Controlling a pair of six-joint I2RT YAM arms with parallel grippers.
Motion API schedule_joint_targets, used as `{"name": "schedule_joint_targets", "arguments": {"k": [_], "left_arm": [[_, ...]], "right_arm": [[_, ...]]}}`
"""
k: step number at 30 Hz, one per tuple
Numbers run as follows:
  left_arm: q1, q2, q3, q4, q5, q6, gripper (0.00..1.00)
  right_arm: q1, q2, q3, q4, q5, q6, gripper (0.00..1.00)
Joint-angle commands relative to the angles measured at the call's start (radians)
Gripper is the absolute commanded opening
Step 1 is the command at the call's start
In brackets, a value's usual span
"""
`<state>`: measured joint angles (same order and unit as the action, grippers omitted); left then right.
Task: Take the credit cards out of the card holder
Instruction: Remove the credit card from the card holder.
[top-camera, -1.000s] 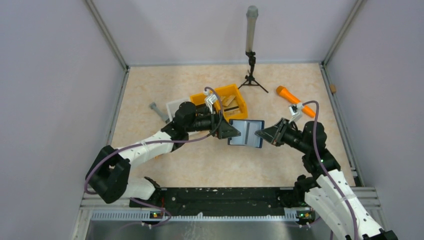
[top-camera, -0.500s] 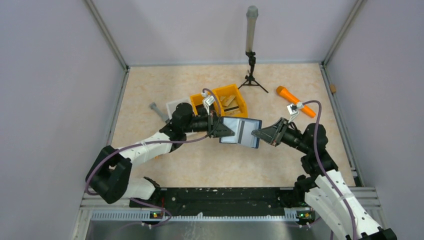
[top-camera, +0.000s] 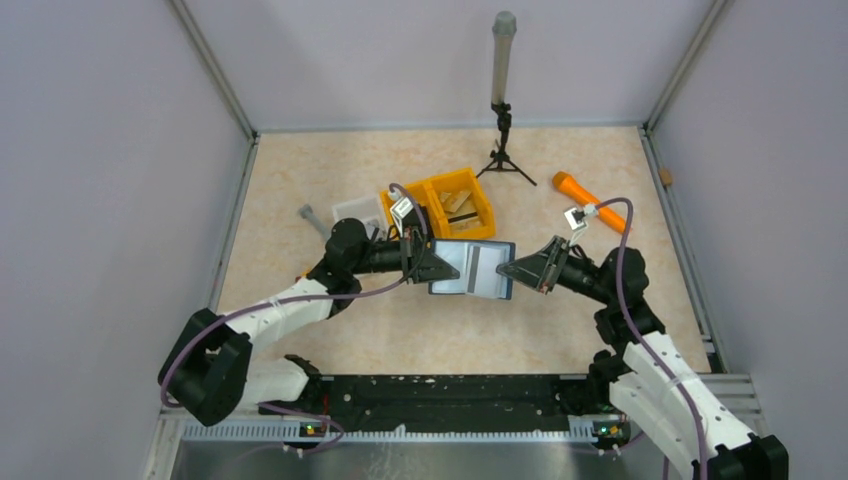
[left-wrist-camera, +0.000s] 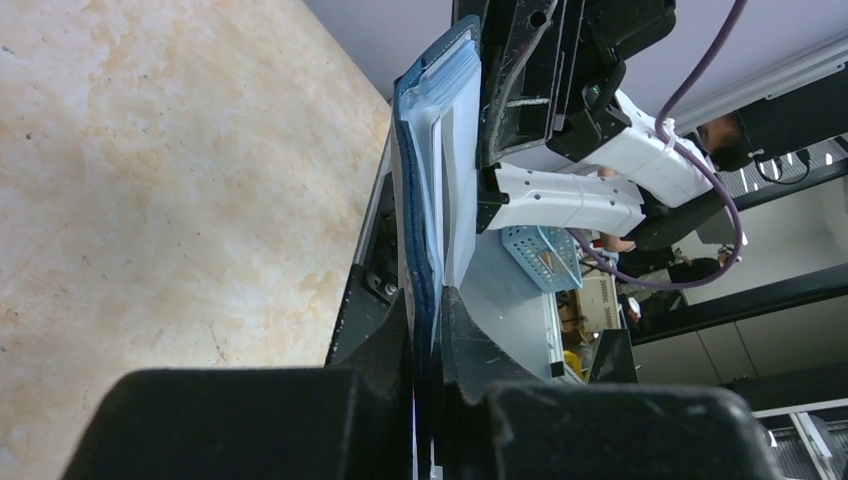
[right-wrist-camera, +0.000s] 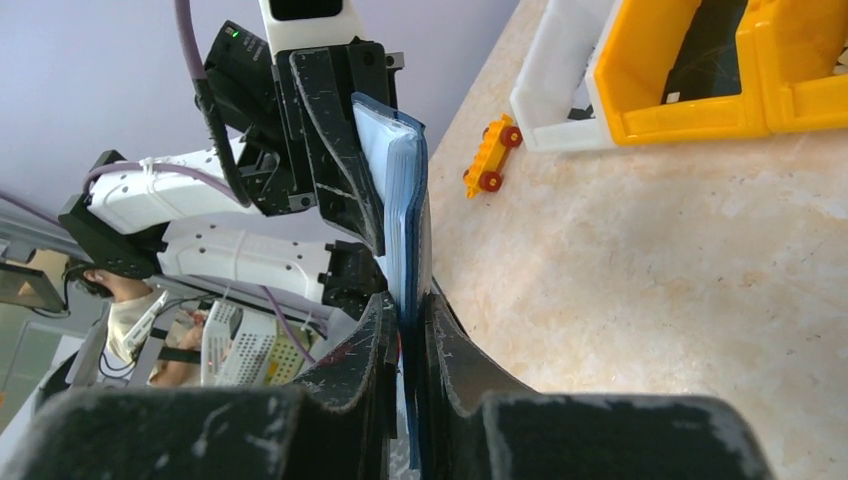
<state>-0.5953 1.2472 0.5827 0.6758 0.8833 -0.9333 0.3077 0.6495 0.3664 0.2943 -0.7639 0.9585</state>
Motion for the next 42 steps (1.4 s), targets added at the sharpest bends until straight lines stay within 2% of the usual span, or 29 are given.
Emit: {"name": "schedule_joint_targets", "arguments": {"k": [1, 4, 7, 8, 9, 11, 12, 18, 20, 23, 32, 42], "left_arm": [[0.017, -0.071, 0.0, 0.13, 0.035, -0.04, 0.0], [0.013, -0.071, -0.001, 0.142, 0.031, -0.054, 0.0], [0.014, -0.062, -0.004, 0.172, 0.009, -0.081, 0.0], [0.013, -0.056, -0.006, 0.19, -0.001, -0.094, 0.0], [0.012, -0.05, -0.01, 0.214, -0.012, -0.111, 0.0], [0.011, -0.03, -0.023, 0.277, -0.032, -0.151, 0.0], [0.009, -0.019, -0.026, 0.307, -0.035, -0.168, 0.0], [-0.009, 0.033, -0.03, 0.37, -0.033, -0.203, 0.0], [-0.015, 0.043, -0.031, 0.401, -0.032, -0.221, 0.0], [-0.02, 0.055, -0.026, 0.463, -0.028, -0.254, 0.0], [-0.062, 0.135, 0.005, 0.615, 0.002, -0.329, 0.0], [-0.067, 0.168, 0.01, 0.665, 0.018, -0.358, 0.0]], "right_arm": [[-0.009, 0.008, -0.013, 0.016, 0.055, -0.044, 0.0], [-0.008, 0.016, -0.018, 0.03, 0.049, -0.049, 0.07], [-0.007, 0.024, -0.046, 0.138, 0.005, 0.012, 0.21], [-0.007, 0.026, -0.054, 0.17, -0.004, 0.032, 0.22], [-0.007, 0.026, -0.062, 0.195, -0.011, 0.046, 0.22], [-0.008, 0.025, -0.067, 0.213, -0.015, 0.061, 0.05], [-0.007, 0.026, -0.067, 0.213, -0.015, 0.065, 0.0], [-0.007, 0.029, -0.087, 0.321, -0.027, 0.13, 0.0], [-0.008, 0.032, -0.077, 0.296, -0.019, 0.117, 0.08], [-0.008, 0.049, -0.061, 0.266, -0.025, 0.086, 0.13], [-0.008, 0.073, -0.066, 0.303, -0.036, 0.105, 0.13], [-0.007, 0.064, -0.075, 0.329, -0.047, 0.127, 0.11]]}}
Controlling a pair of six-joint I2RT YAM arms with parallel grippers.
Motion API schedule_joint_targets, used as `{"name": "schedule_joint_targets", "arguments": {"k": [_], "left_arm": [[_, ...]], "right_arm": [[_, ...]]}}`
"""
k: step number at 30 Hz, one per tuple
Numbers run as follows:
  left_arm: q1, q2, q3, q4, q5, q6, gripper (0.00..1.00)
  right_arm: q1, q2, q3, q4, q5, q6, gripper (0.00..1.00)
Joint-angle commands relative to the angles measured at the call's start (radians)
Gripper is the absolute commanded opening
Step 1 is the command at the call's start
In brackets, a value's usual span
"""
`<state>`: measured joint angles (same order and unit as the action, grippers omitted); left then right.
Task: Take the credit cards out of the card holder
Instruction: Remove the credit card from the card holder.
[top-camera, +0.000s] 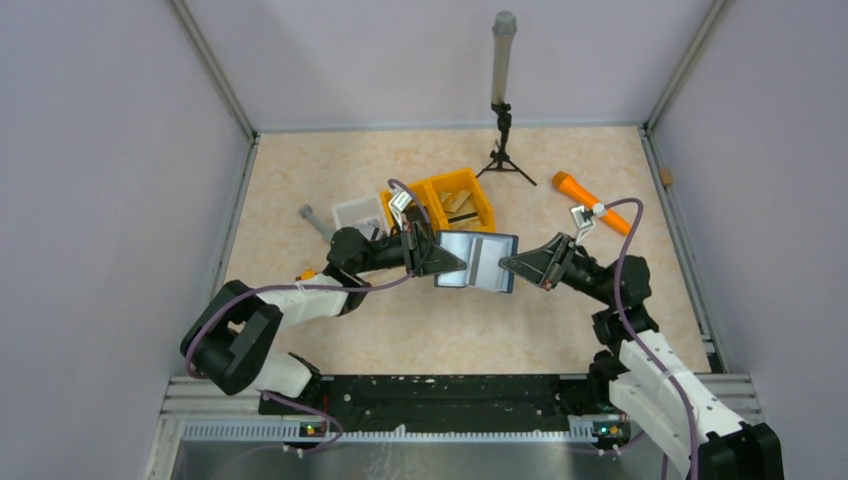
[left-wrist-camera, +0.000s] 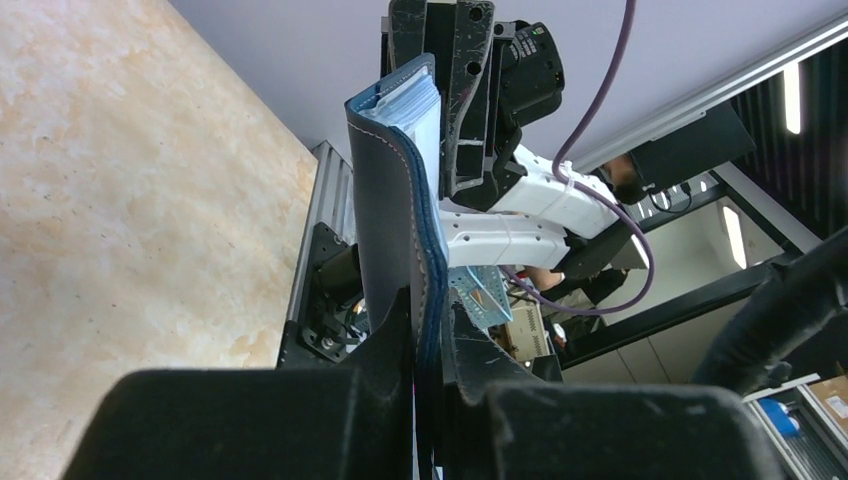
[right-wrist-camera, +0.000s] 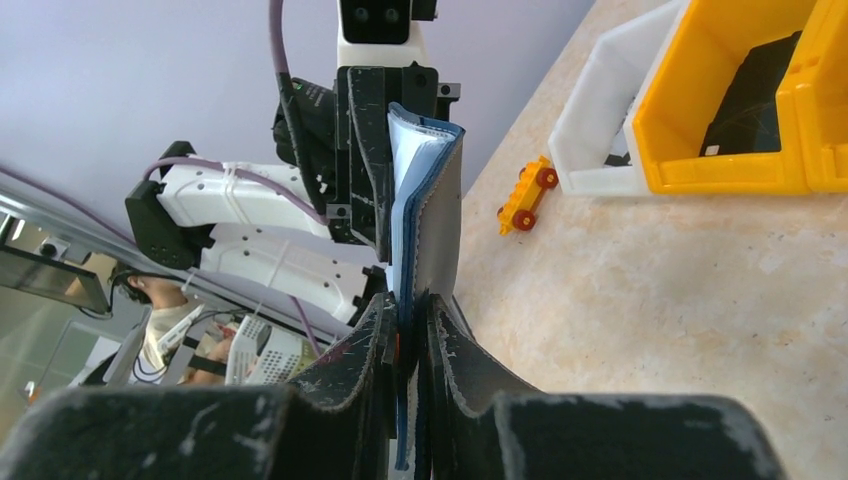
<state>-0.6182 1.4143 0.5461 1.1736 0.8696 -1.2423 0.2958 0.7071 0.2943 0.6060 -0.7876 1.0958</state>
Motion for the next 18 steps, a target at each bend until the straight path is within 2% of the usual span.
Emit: {"name": "schedule_joint_targets", "arguments": {"k": [1, 3, 5, 7, 10, 12, 16, 18], "left_arm": [[-0.046, 0.001, 0.05, 0.171, 0.034, -0.052, 0.0], [-0.049, -0.001, 0.052, 0.175, 0.035, -0.054, 0.0], [-0.05, -0.005, 0.049, 0.174, 0.029, -0.053, 0.0], [-0.049, -0.006, 0.048, 0.172, 0.021, -0.053, 0.0], [-0.045, -0.001, 0.047, 0.184, 0.015, -0.064, 0.0], [-0.036, 0.004, 0.041, 0.201, 0.011, -0.076, 0.0], [-0.009, 0.011, 0.023, 0.231, 0.017, -0.1, 0.0], [0.005, 0.011, 0.013, 0.237, 0.029, -0.104, 0.0]], "right_arm": [[0.004, 0.007, -0.003, 0.011, -0.022, -0.012, 0.13], [0.004, 0.009, 0.0, -0.003, -0.026, -0.022, 0.18], [0.004, 0.009, -0.008, 0.021, -0.039, -0.011, 0.28], [0.003, 0.009, -0.016, 0.054, -0.055, 0.009, 0.31], [0.004, 0.007, -0.019, 0.072, -0.063, 0.029, 0.19], [0.005, 0.0, -0.018, 0.075, -0.065, 0.032, 0.17], [0.005, -0.026, -0.014, 0.048, -0.047, 0.031, 0.01], [0.004, -0.033, -0.011, 0.036, -0.04, 0.035, 0.0]]}}
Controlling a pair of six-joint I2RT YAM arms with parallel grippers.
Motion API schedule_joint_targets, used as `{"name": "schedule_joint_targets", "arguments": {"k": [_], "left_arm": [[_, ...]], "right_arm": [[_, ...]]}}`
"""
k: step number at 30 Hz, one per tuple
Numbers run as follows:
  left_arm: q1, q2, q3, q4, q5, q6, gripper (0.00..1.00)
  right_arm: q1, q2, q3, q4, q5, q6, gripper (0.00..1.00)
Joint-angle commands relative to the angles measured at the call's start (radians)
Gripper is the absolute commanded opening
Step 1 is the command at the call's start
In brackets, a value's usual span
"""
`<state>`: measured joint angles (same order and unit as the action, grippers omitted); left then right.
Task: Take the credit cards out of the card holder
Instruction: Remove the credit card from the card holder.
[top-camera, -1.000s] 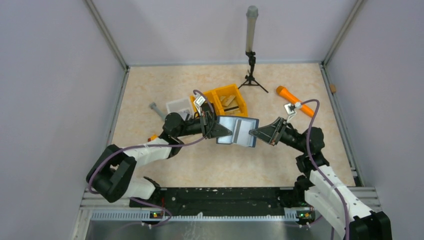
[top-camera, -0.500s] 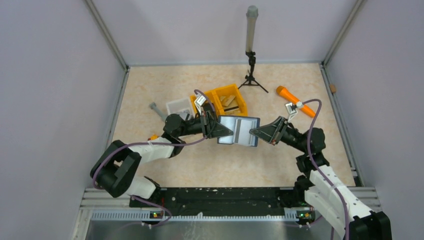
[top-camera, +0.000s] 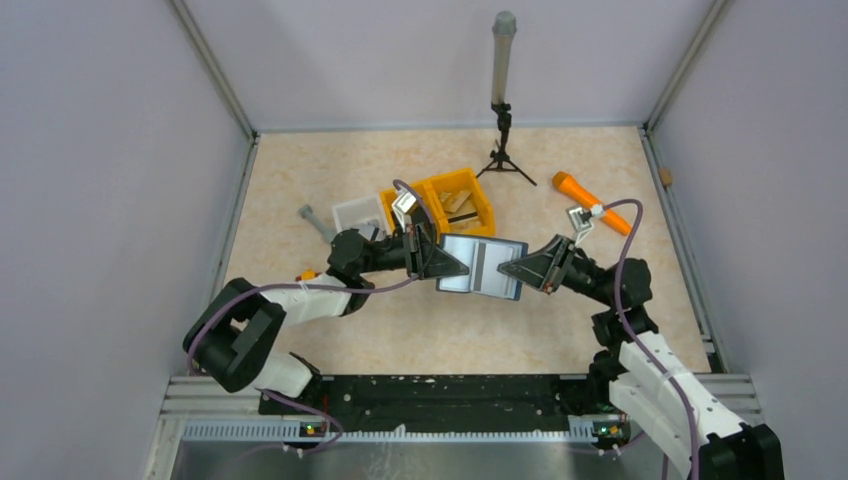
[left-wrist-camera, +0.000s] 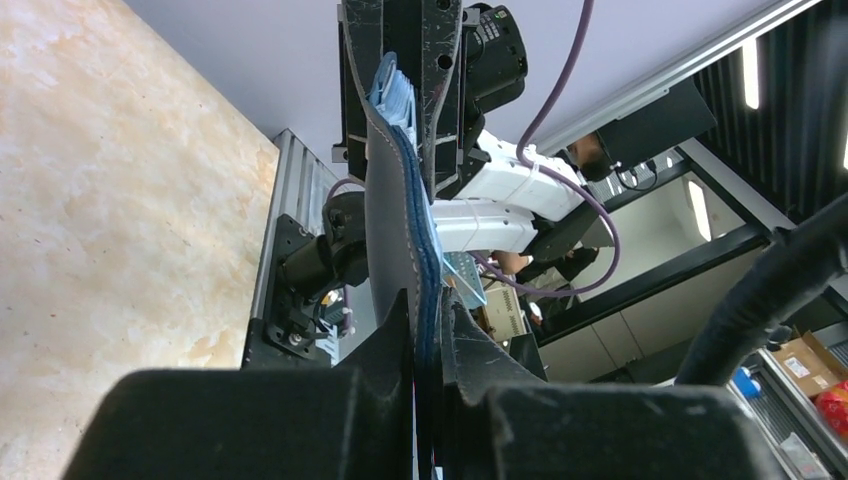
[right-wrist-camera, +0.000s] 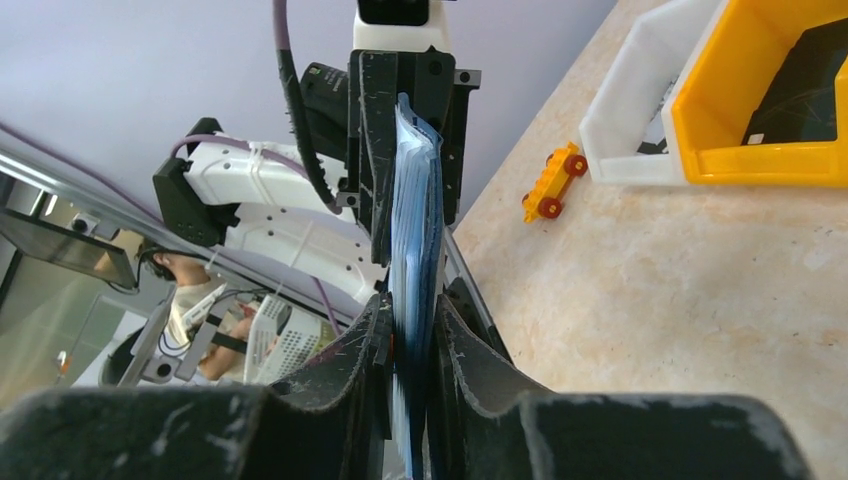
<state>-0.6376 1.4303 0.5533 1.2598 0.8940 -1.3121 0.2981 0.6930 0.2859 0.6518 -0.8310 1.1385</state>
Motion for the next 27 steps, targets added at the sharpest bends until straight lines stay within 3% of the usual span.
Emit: {"name": "schedule_joint_targets", "arguments": {"k": [1, 4, 7, 9, 12, 16, 22, 27], "left_arm": [[0.036, -0.006, -0.002, 0.151, 0.012, -0.034, 0.0], [0.08, -0.018, -0.031, 0.128, 0.036, -0.013, 0.01], [0.106, -0.053, -0.026, -0.067, 0.066, 0.107, 0.07], [0.105, -0.096, -0.003, -0.276, 0.052, 0.229, 0.2], [0.097, -0.182, 0.046, -0.571, -0.008, 0.41, 0.46], [0.098, -0.295, 0.122, -0.901, -0.11, 0.606, 0.63], [0.098, -0.418, 0.204, -1.249, -0.296, 0.773, 0.8], [0.092, -0.462, 0.238, -1.331, -0.334, 0.759, 0.78]], "right_arm": [[0.002, -0.021, -0.002, -0.005, 0.006, -0.001, 0.0], [0.002, -0.02, 0.002, 0.014, 0.001, 0.027, 0.0], [0.002, -0.013, 0.012, 0.036, -0.015, 0.056, 0.0], [0.002, -0.005, 0.019, 0.042, -0.021, 0.069, 0.0], [0.003, 0.007, 0.039, -0.006, -0.021, 0.059, 0.0], [0.002, 0.011, 0.064, -0.118, 0.008, 0.008, 0.0], [0.003, 0.005, 0.136, -0.397, 0.111, -0.158, 0.0], [0.002, 0.003, 0.161, -0.475, 0.162, -0.212, 0.0]]}}
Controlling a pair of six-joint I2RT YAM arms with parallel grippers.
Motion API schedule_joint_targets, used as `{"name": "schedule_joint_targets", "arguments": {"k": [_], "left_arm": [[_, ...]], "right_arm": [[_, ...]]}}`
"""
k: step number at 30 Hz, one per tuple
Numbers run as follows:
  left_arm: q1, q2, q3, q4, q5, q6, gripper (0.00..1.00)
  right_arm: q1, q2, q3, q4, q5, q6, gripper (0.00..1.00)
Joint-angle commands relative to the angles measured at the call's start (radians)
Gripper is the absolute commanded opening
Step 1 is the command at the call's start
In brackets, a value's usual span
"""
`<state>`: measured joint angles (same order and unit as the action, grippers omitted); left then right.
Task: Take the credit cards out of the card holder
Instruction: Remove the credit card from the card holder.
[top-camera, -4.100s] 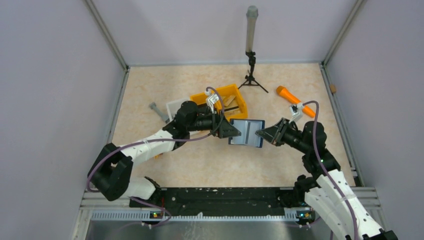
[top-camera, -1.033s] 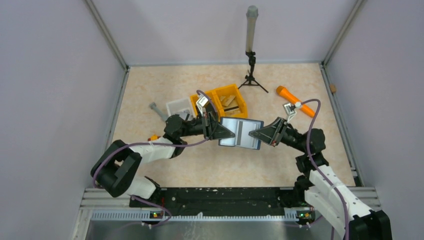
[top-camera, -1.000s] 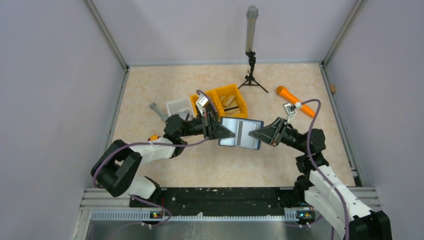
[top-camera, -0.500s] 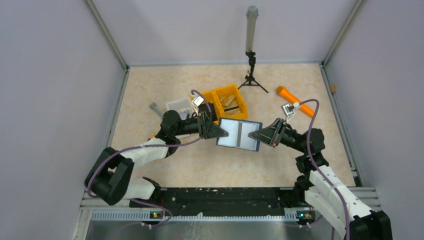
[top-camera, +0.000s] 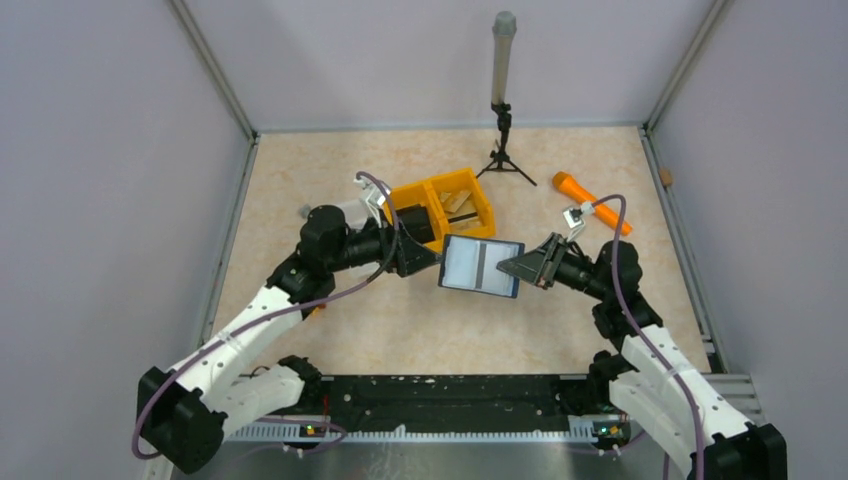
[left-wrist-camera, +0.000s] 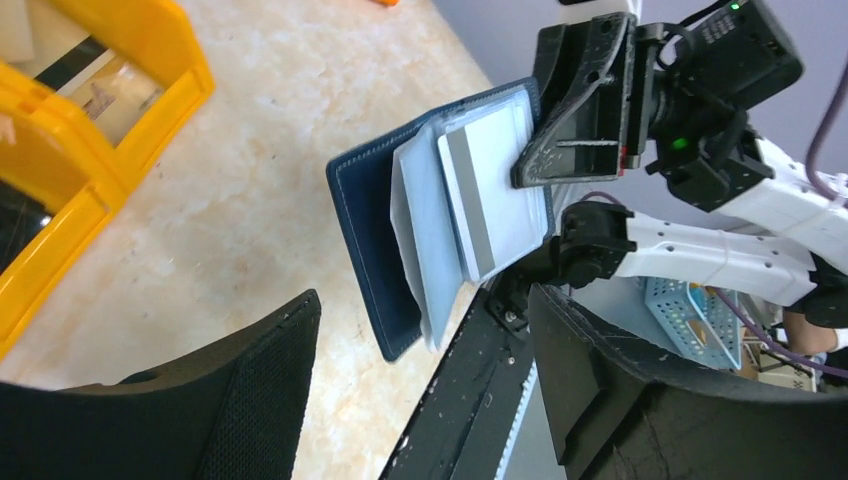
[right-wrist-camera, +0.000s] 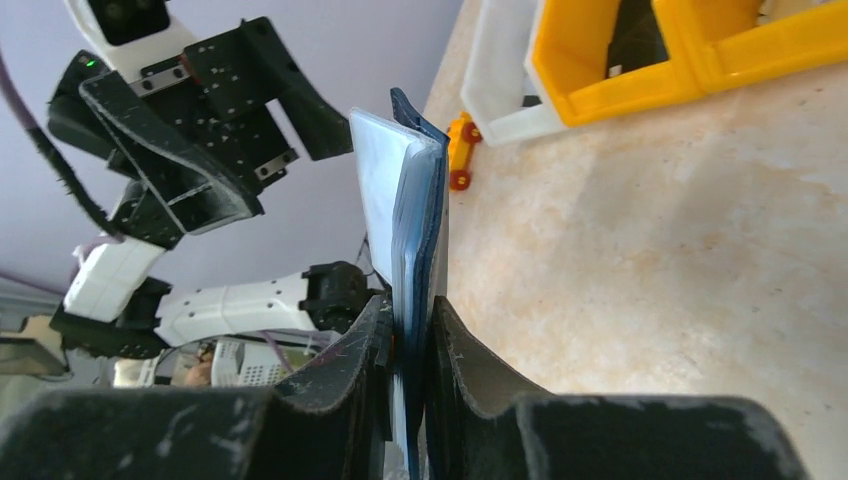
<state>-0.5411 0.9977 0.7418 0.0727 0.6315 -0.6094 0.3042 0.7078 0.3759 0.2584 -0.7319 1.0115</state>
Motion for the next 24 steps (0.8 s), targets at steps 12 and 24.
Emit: {"name": "schedule_joint_targets", "arguments": {"k": [12, 24], "left_arm": [[-0.235, 0.16, 0.136, 0.068, -0.043, -0.021, 0.65], [-0.198, 0.27, 0.129, 0.231, 0.0, -0.095, 0.58]], "right_arm": [[-0.004, -0.036, 0.086, -0.128, 0.104, -0.109, 0.0], [-0.004, -0.063, 0.12, -0.161, 0.075, -0.107, 0.0]]}}
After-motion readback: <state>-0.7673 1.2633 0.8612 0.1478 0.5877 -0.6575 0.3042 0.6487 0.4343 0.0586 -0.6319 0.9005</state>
